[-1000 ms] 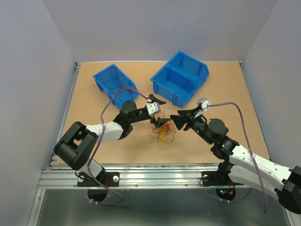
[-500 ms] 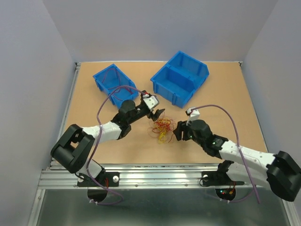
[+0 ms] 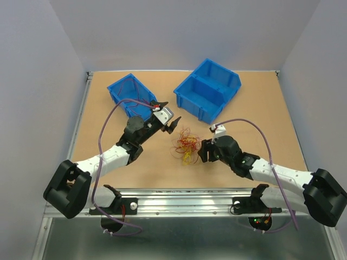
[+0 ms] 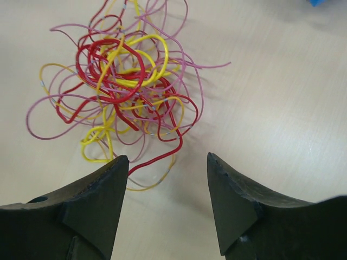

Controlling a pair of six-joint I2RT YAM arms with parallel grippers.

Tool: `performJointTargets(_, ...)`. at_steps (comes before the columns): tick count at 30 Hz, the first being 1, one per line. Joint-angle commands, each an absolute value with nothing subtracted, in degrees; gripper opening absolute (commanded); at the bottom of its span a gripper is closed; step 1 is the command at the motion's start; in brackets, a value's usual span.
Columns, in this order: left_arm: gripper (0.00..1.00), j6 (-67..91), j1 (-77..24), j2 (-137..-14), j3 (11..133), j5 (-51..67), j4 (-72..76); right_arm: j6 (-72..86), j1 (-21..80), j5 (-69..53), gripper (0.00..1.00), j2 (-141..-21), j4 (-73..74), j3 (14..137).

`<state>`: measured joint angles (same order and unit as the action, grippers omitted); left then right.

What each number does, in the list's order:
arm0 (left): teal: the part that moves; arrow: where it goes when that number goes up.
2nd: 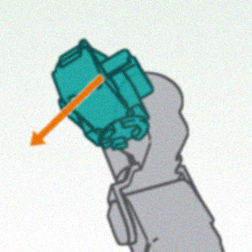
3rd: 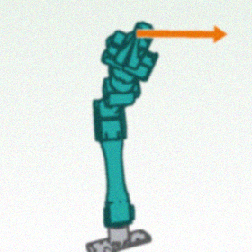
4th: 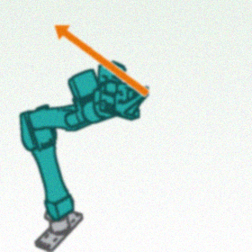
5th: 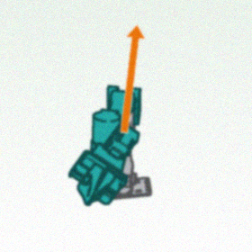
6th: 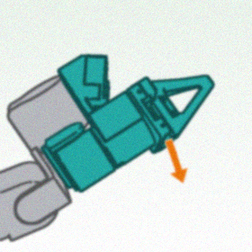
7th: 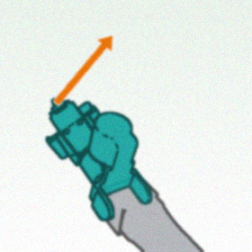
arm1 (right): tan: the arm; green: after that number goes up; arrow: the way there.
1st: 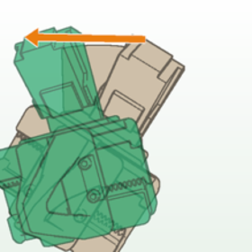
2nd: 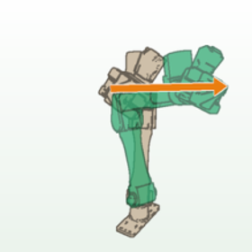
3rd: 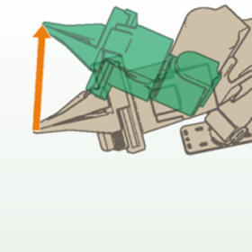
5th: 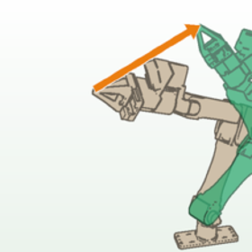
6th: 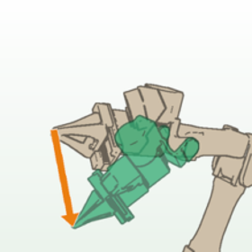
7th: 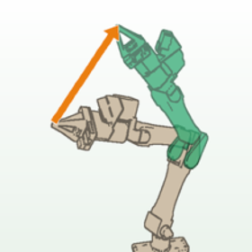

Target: Untangle the cables

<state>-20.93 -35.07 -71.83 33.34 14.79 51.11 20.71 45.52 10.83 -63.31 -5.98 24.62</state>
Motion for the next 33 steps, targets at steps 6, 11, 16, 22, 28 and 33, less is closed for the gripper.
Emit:
performJointTargets(6, 0.89, -22.68, -34.98, -71.19, 32.69, 14.5, 52.82, 16.0, 46.14, 5.28, 0.6, -65.55, -9.4, 27.33)
performJointTargets(11, 0.89, -22.94, -34.98, -71.89, 32.78, 14.85, 52.82, 15.12, 46.14, 6.06, 0.66, -70.57, -9.32, 29.44)
performJointTargets(16, 0.89, -23.03, -34.89, -72.42, 32.96, 14.59, 52.82, 14.15, 46.23, 4.84, 0.69, -73.82, -10.98, 30.85)
performJointTargets(22, 0.89, -23.29, -34.89, -72.77, 32.96, 14.68, 52.82, 14.24, 46.23, 4.31, 0.6, -77.25, -12.3, 32.6)
performJointTargets(28, 0.89, -23.2, -34.89, -72.86, 33.05, 14.68, 52.82, 16.96, 46.23, 5.44, 0.24, -78.58, -8.36, 33.75)
performJointTargets(33, 0.89, -23.55, -34.89, -73.04, 33.05, 15.2, 52.74, 18.37, 46.32, 7.47, 0.01, -70.69, -6.68, 30.95)
